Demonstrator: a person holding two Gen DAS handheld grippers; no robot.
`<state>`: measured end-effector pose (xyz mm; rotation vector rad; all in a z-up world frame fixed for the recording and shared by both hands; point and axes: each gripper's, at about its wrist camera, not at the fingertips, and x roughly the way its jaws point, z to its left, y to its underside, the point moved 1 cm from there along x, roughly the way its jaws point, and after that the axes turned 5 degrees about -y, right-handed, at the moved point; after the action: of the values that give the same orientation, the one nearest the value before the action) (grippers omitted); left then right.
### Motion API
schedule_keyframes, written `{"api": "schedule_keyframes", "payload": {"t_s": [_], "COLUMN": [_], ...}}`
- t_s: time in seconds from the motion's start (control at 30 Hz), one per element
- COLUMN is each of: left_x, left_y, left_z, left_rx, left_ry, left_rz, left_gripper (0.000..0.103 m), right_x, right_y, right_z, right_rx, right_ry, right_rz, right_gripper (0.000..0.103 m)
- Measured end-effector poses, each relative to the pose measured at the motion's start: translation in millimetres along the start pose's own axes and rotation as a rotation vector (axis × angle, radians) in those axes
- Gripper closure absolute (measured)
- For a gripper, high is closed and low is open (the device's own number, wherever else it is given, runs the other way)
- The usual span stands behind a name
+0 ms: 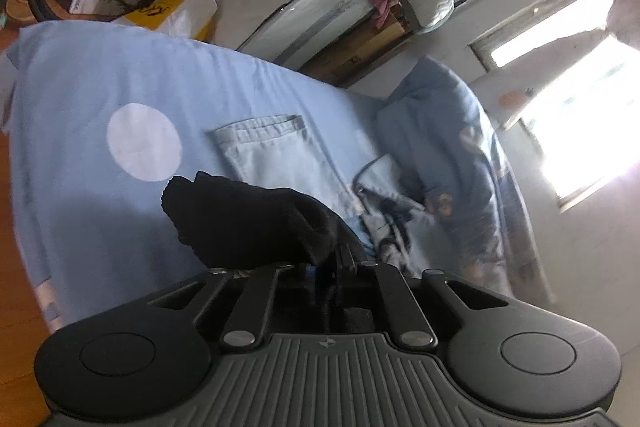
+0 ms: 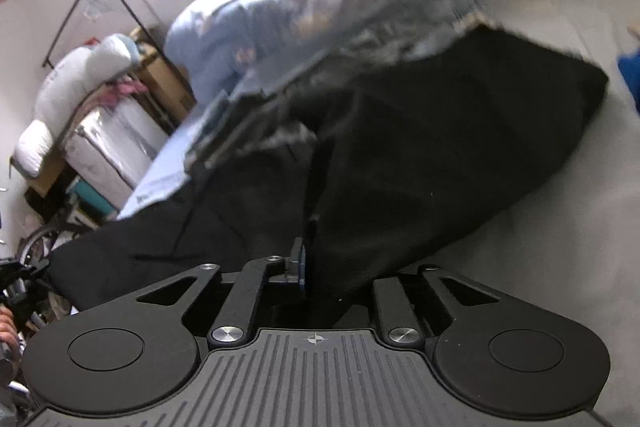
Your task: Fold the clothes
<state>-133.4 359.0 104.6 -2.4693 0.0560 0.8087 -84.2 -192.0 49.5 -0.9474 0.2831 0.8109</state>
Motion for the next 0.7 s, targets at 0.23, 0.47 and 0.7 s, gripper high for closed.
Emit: {"api": "schedule_keyframes", "payload": {"t_s": [0.23, 0.47, 0.7], "left_x": [-19.3, -48.9, -62.5], "left_y": [11.8, 18.0, 57.2], "left_z": [-4.6, -9.2, -65.0], "left_rx": [0.034, 0.051, 0.196], "left_ry": [-0.039, -0.063, 0.057], "left_rz": [-0.037, -0.132, -0.252], "left_gripper": [0.073, 0.032, 0.000], "right_x": [-39.9, -85.2, -90.2], "right_y": [12.0, -0.3, -29.7], "right_z": [-9.6, -25.7, -85.4], "right_rx": [-0.003, -0.078, 0.007], "right_ry": [-0.047, -0.030, 0.123], "right_rz": [0.007, -0.096, -0.252], "right_gripper": [0.033, 0.001, 0.000]}}
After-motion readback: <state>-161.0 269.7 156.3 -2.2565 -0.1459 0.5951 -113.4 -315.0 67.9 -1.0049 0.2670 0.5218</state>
